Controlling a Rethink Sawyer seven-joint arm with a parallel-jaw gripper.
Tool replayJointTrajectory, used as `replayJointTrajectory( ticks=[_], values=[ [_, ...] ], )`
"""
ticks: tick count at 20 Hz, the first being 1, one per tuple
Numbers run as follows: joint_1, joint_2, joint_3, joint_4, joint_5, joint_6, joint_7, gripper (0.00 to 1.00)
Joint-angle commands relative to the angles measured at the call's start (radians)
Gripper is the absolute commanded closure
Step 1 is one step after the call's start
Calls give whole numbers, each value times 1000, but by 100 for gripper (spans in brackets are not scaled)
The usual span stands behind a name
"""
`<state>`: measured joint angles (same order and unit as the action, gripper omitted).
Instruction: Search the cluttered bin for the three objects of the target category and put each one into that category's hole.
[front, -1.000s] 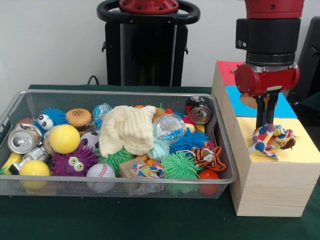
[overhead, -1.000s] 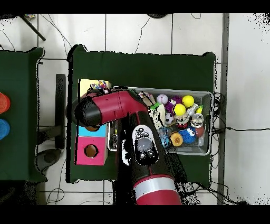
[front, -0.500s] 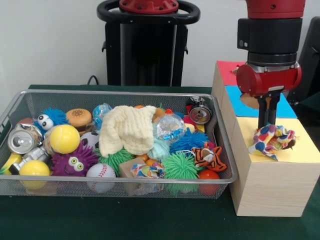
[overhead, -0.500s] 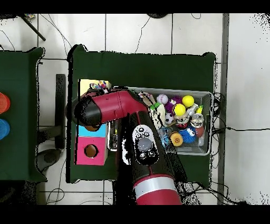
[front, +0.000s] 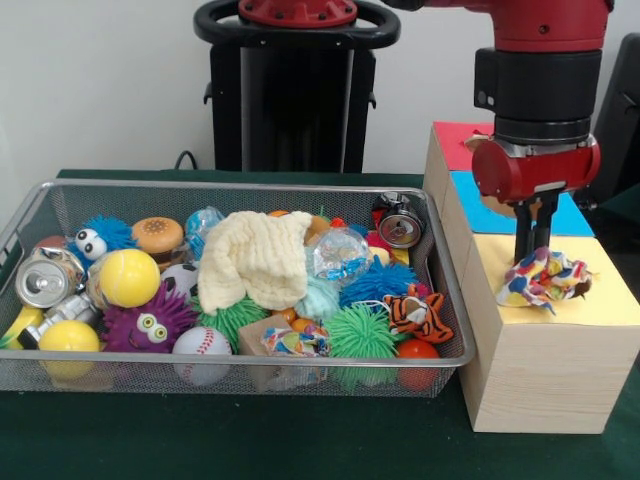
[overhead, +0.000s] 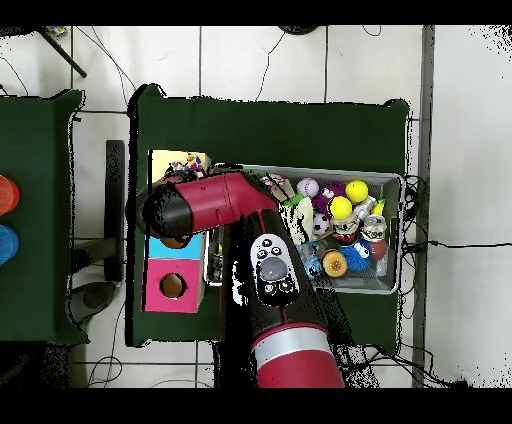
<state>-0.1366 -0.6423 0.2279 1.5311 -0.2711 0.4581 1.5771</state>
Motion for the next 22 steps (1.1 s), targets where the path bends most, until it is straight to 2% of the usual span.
replayJointTrajectory(
  ticks=[1,22],
  values=[
    [1,80,74,4,5,51,43,100],
    [37,53,63,31,23,62,72,100]
  ],
)
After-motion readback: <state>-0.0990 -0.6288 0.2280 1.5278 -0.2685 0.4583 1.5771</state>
